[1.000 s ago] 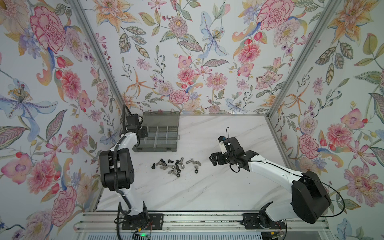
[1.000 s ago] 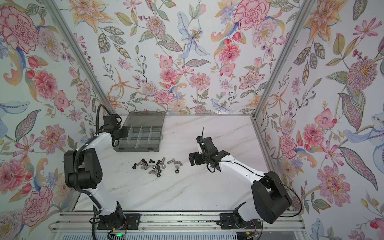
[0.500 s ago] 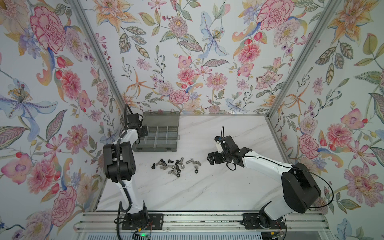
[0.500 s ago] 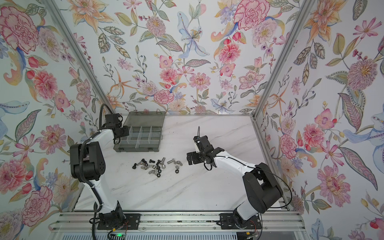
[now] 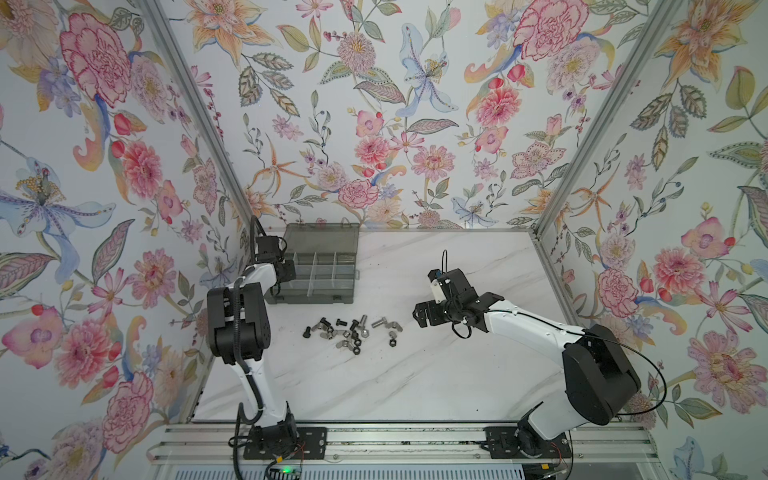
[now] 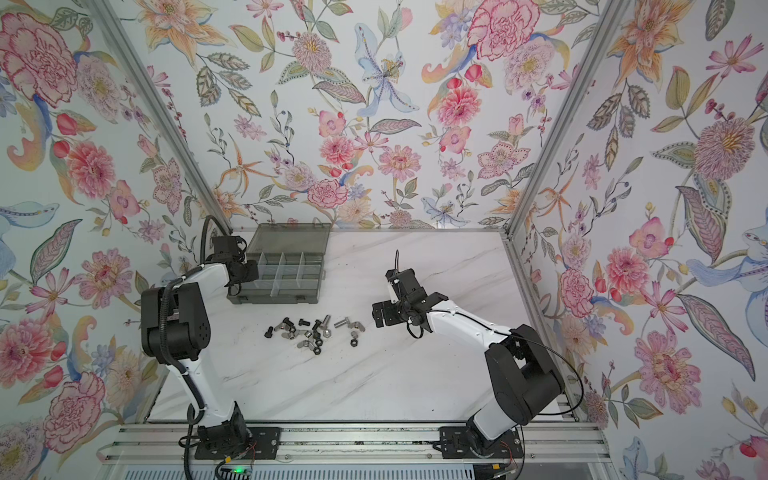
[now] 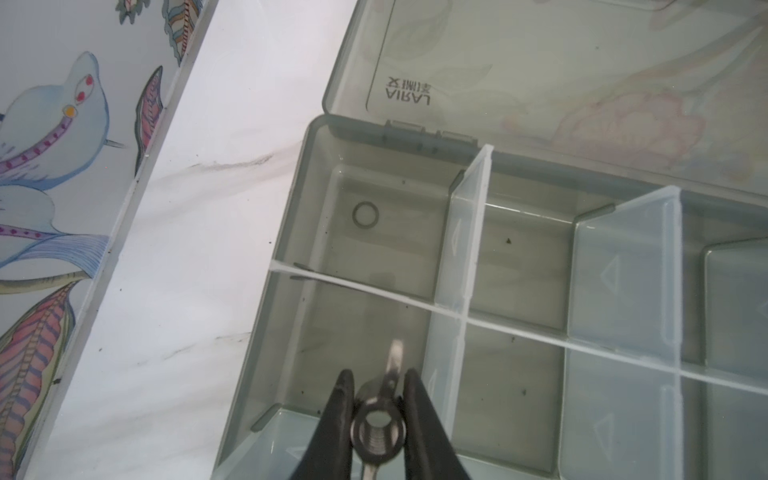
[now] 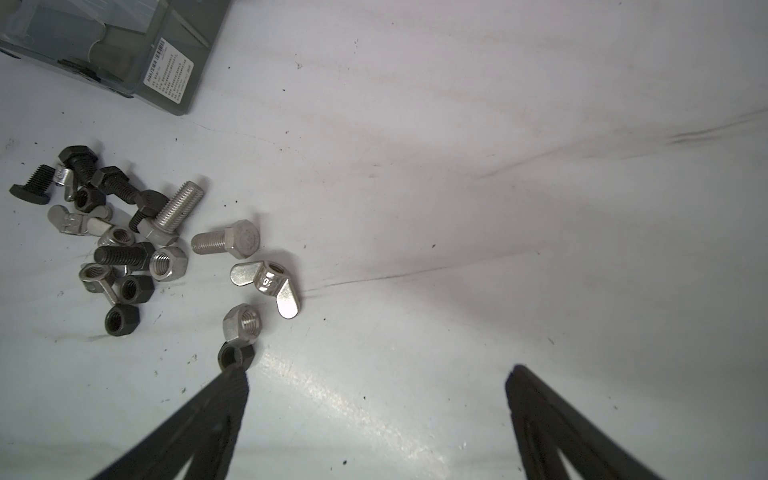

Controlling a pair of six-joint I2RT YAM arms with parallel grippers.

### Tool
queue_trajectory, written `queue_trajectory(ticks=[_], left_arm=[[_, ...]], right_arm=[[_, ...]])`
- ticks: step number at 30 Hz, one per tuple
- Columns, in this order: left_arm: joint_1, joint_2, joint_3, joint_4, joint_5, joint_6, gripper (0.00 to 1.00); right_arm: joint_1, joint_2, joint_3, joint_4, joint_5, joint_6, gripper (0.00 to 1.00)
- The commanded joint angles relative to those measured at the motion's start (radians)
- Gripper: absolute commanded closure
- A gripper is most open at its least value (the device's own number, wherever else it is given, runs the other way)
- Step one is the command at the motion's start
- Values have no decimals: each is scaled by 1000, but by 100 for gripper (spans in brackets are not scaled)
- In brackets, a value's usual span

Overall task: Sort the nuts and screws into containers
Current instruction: 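Open the left gripper to drop the wing nut into the compartment, then move the left gripper from the box back over the fastener pile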

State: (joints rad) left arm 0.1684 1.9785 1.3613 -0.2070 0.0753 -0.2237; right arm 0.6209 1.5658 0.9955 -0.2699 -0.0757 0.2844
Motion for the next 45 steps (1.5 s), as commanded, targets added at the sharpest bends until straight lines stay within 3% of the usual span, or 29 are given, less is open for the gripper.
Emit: queue_trajectory(ticks=[1,4,8,16,22,30,45], left_arm=[[9,3,-13,13,2,3,100],[9,-3,-11,12,4,3,97],[9,-19,-17,19,-6,0,77],[9,-71,-38,41,19,-29,51],[1,-141,-81,55,29,-61,47],[-59,-344,-193,27,-9,-82,41],[-375,-806,-702,52,-44,-293,34]], right_arm=[[5,4,11,-17,-12,-12,1],[5,-2,8,-17,-10,-8,1],[7,-11,5,-17,-12,-3,1],[10,-41,-1,-20,-10,2,1],[14,-67,-17,-21,-9,6,1],[19,-85,-29,-20,-6,9,1],[66,-88,-46,-20,6,15,1]])
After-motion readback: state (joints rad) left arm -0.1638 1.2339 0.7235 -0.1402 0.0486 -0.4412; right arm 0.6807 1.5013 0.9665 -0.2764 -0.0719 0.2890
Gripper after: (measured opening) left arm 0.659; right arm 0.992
